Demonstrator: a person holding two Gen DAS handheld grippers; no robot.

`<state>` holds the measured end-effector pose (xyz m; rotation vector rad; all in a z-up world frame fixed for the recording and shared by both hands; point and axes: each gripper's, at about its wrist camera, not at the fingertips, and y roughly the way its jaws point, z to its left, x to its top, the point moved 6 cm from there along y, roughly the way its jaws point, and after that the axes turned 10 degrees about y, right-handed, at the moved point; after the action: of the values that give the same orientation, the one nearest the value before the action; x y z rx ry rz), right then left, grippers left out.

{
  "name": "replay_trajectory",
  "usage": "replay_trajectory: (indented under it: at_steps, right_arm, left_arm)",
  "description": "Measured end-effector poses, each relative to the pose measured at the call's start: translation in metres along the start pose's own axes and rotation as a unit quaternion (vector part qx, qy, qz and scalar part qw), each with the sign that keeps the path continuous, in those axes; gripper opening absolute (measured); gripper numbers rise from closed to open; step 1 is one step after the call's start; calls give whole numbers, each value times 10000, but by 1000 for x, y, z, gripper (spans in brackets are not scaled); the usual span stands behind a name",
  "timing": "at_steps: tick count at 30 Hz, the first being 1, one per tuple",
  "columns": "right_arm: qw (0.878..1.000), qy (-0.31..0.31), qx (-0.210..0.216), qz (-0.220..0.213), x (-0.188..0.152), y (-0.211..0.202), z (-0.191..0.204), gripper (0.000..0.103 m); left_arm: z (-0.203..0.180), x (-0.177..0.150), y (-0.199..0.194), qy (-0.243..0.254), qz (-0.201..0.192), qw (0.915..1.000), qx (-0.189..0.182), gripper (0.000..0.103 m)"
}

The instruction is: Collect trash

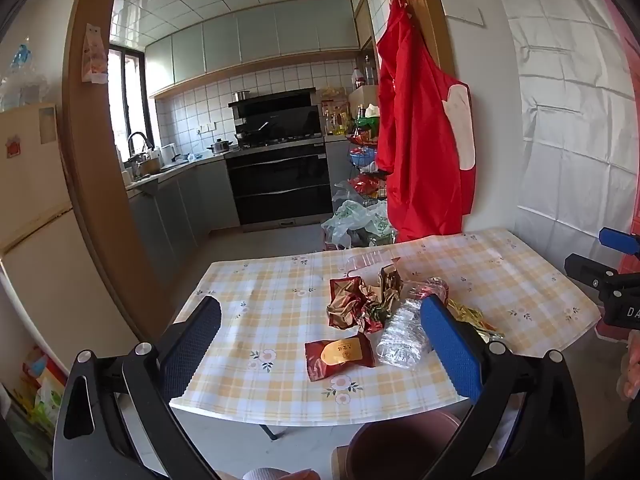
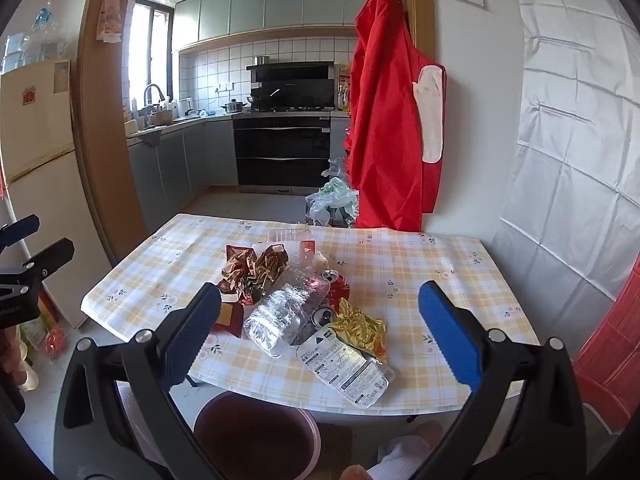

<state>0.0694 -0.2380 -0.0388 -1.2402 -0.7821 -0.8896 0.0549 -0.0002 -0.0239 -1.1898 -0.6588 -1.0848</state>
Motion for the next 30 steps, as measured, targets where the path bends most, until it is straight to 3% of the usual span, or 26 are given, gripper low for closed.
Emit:
replay_trajectory:
  at_steps: [30]
  right_arm:
    - [10000, -74, -54, 9, 8, -6, 1, 97]
  left_arm:
    - [-2, 10, -7, 14, -60, 10000, 6, 98]
